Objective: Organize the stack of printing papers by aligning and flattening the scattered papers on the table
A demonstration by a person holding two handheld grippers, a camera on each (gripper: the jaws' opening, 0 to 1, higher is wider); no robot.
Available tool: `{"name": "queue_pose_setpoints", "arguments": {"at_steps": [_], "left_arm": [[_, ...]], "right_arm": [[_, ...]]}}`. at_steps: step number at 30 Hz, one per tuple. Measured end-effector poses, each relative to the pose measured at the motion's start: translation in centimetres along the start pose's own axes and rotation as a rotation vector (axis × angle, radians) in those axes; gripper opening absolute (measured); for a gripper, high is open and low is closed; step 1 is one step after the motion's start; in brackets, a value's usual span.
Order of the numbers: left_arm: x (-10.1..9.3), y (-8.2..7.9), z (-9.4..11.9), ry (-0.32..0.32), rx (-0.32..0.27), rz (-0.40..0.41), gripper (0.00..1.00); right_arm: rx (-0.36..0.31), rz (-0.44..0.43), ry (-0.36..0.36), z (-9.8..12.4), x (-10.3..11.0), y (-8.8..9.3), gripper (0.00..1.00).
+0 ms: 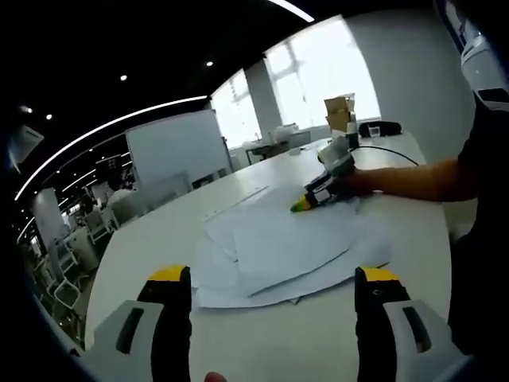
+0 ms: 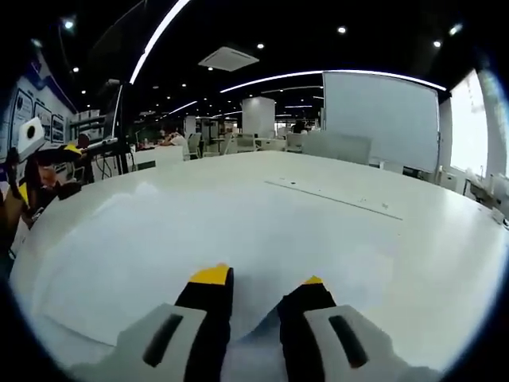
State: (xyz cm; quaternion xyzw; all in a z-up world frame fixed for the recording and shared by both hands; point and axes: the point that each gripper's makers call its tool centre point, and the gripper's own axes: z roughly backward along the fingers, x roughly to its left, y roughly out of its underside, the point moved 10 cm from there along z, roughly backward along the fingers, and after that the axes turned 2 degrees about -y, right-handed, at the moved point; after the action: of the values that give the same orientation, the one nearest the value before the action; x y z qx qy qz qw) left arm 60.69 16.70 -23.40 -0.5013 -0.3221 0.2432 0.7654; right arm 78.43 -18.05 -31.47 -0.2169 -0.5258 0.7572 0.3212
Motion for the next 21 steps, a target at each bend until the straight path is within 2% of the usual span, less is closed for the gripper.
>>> {"name": "queue_pose_setpoints", "arguments": {"at_steps": [21], "left_arm": [[-0.11,0.02,0.01,-0.002,0.000,0.000,0.87]], "right_arm": [[-0.001,0.034,-0.017,0.01,0.11,0.00,0.06]]}}
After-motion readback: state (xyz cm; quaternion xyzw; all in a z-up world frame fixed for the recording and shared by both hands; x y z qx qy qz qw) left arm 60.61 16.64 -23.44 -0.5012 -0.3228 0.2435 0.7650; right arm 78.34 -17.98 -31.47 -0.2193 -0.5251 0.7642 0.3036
